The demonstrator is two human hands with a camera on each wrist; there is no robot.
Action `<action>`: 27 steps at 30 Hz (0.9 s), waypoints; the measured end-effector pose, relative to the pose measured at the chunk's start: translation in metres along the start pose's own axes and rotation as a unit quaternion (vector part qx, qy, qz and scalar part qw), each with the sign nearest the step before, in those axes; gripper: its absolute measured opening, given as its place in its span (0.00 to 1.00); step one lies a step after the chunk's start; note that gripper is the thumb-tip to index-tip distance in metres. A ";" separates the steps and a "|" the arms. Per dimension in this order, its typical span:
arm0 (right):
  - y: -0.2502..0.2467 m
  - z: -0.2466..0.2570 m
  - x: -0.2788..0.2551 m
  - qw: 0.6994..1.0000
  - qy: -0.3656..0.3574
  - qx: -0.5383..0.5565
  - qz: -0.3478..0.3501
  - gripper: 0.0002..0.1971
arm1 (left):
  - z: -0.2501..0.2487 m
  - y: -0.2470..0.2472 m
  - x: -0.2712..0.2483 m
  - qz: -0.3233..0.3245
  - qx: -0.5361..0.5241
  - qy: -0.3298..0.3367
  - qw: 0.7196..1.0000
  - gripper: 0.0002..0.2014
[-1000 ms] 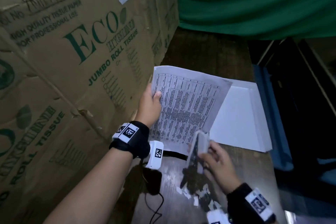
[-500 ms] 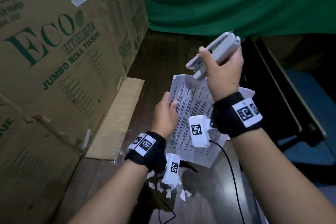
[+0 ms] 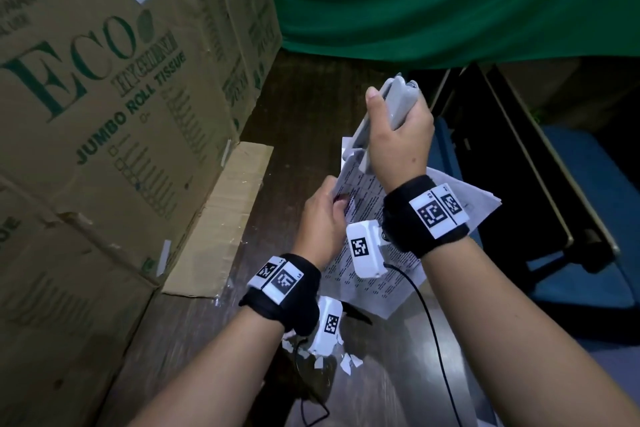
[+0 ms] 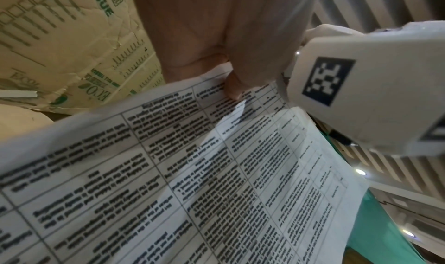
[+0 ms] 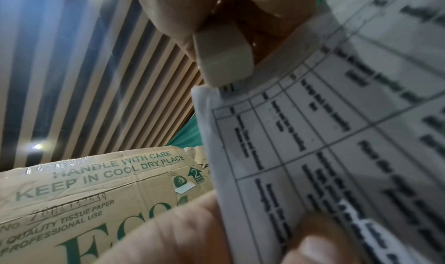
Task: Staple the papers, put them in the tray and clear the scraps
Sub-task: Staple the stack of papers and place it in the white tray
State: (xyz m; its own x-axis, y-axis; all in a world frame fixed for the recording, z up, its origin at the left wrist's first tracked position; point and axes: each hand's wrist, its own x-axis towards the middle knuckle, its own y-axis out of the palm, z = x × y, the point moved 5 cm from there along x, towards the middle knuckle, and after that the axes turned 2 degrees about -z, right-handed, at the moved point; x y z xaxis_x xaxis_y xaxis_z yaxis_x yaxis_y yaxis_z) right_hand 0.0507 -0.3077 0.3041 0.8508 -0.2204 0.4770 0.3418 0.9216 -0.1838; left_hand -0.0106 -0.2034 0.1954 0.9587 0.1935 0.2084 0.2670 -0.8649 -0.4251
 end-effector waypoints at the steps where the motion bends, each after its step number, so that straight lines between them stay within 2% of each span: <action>1: 0.002 0.000 0.001 1.000 -0.001 0.005 -0.006 0.14 | 0.000 0.000 0.000 -0.001 -0.011 -0.001 1.000 0.07; 9: 0.012 0.002 0.002 0.998 -0.022 0.057 -0.034 0.14 | 0.006 -0.004 -0.002 0.009 -0.052 -0.003 0.999 0.08; 18: 0.020 0.004 0.003 0.996 -0.048 0.074 -0.020 0.13 | 0.010 -0.007 -0.002 0.026 -0.068 0.001 0.997 0.11; 23: 0.021 0.012 0.007 0.992 -0.019 0.123 -0.022 0.10 | 0.017 -0.015 -0.007 0.054 -0.036 0.006 0.998 0.14; 27: 0.024 0.029 0.004 0.981 0.029 0.193 0.000 0.07 | 0.024 -0.041 0.001 0.002 -0.003 -0.035 0.999 0.12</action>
State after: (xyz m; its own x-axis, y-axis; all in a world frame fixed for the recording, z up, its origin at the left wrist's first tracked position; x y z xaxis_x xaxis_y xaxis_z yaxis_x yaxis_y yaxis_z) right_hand 0.0504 -0.2774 0.3268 0.8754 -0.2282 0.4261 0.1752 0.9714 0.1604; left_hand -0.0186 -0.1564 0.1915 0.9643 0.2221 0.1440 0.2628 -0.8687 -0.4199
